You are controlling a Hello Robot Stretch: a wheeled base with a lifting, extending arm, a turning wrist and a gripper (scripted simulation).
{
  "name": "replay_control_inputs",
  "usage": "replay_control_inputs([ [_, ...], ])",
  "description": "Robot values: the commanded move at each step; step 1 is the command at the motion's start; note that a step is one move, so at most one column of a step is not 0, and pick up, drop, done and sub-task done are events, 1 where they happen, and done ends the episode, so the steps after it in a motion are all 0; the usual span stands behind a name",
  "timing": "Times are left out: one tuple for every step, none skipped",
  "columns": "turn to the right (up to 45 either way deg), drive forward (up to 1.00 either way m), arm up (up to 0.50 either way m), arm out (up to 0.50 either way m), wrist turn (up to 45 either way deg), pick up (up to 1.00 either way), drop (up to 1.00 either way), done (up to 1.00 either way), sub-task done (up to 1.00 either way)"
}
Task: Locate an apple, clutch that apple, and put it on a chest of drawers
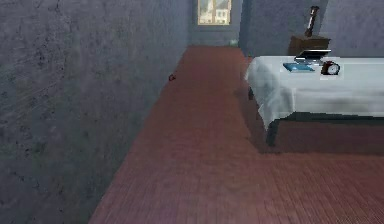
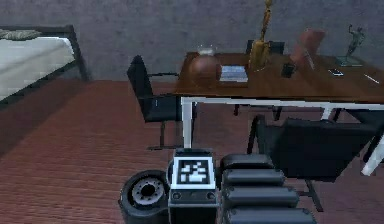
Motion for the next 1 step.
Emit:
replay_control_inputs([
  [0.0, 1.00, 0.00, 0.00, 0.0, 0.00, 0.00, 0.00, 0.00],
])
